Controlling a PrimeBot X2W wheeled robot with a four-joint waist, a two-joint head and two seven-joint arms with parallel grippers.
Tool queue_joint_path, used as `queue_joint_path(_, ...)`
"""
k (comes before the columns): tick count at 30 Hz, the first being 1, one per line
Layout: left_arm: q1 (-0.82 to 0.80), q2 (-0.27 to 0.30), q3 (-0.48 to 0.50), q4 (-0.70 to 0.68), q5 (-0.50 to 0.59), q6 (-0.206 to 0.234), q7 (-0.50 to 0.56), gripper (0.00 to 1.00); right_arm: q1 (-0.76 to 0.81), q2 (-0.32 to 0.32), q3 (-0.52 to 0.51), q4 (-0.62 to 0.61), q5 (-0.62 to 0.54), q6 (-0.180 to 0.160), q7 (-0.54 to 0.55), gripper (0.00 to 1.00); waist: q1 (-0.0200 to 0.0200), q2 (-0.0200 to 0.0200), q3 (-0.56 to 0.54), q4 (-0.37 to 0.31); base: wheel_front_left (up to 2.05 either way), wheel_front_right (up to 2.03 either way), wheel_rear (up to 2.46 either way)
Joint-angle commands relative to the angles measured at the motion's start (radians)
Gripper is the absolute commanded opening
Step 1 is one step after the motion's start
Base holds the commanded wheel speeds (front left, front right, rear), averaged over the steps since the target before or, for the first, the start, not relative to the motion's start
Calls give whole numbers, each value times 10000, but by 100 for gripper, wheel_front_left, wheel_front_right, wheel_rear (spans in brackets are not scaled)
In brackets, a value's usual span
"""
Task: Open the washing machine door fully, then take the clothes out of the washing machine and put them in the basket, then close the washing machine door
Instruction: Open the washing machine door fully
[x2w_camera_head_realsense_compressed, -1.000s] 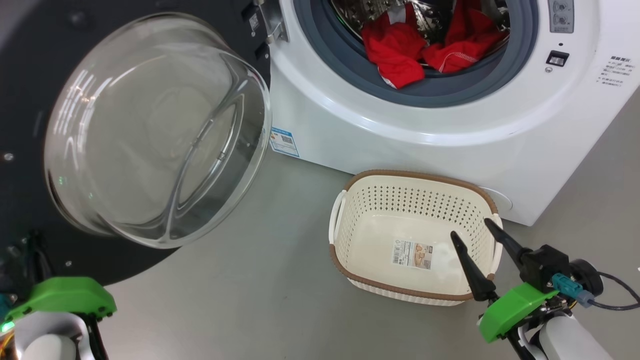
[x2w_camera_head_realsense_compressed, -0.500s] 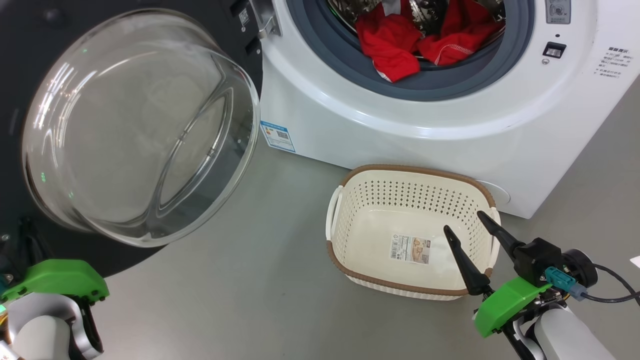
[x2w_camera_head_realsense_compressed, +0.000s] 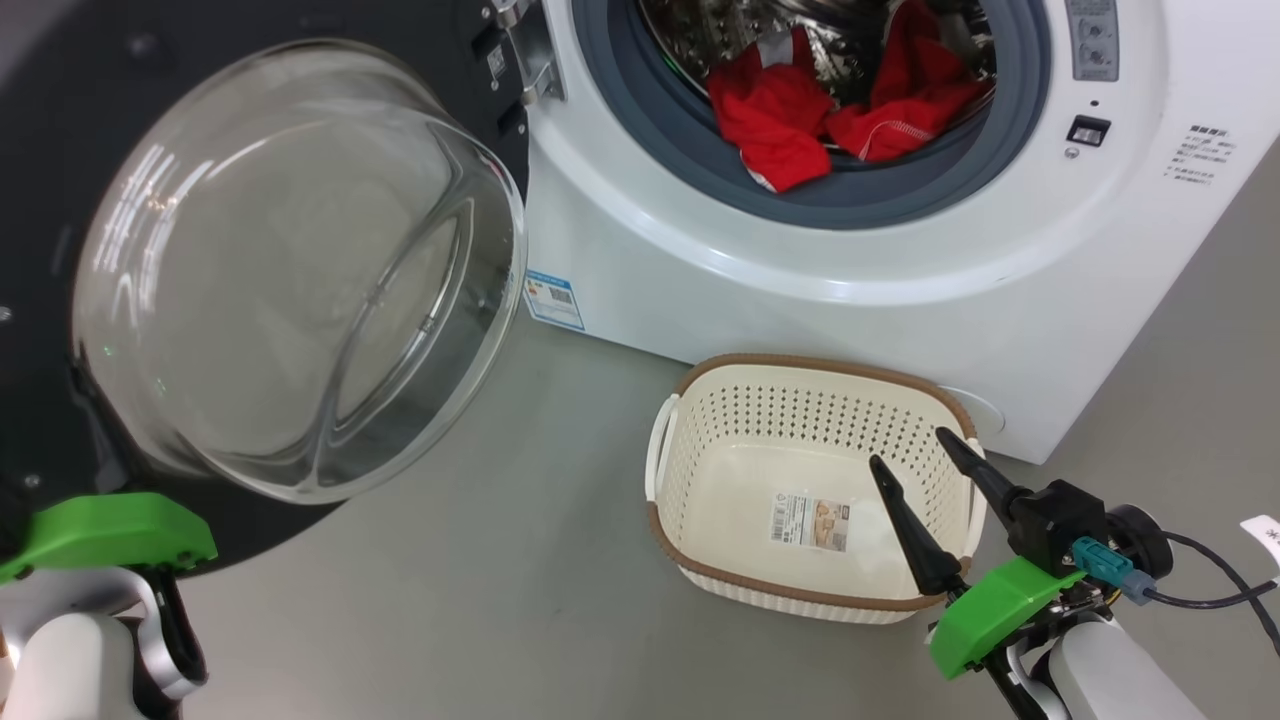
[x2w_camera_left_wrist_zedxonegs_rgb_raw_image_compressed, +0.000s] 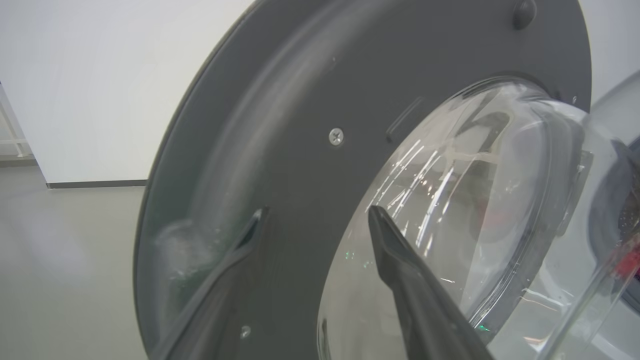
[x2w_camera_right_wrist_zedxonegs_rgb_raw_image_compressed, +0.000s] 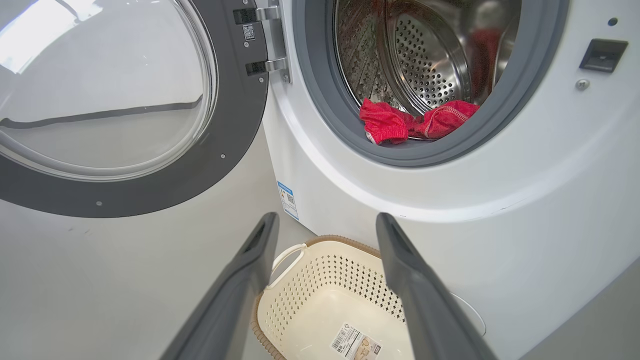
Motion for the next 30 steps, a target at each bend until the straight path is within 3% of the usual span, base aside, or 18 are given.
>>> queue_joint_path(1, 119, 376, 380, -514, 140, -51, -119, 100, -135, 48, 195, -217, 42, 62, -67, 100, 0, -1, -122, -67, 0, 0, 0)
queue_joint_path(8, 824, 56, -80, -2975, 348, -350, -115, 100, 20, 304, -75, -375, 129, 62, -67, 100, 0, -1, -508, -391, 0, 0, 0)
queue_joint_path(14, 1022, -182, -738, -4269, -244, -1316, 77, 100, 58, 509, -312, -601, 39, 62, -67, 100, 0, -1, -738, -1005, 0, 0, 0)
queue_joint_path(21, 1296, -105, -1176, -3901, -586, -2277, 34, 100, 111, 667, -760, -1296, -820, 62, -67, 100, 0, -1, -884, -2063, 0, 0, 0)
queue_joint_path(30, 1864, -346, -1279, -3243, -598, -2795, -102, 100, 549, 959, -1569, -2389, -1134, 62, -67, 100, 0, -1, -1135, -3478, 0, 0, 0)
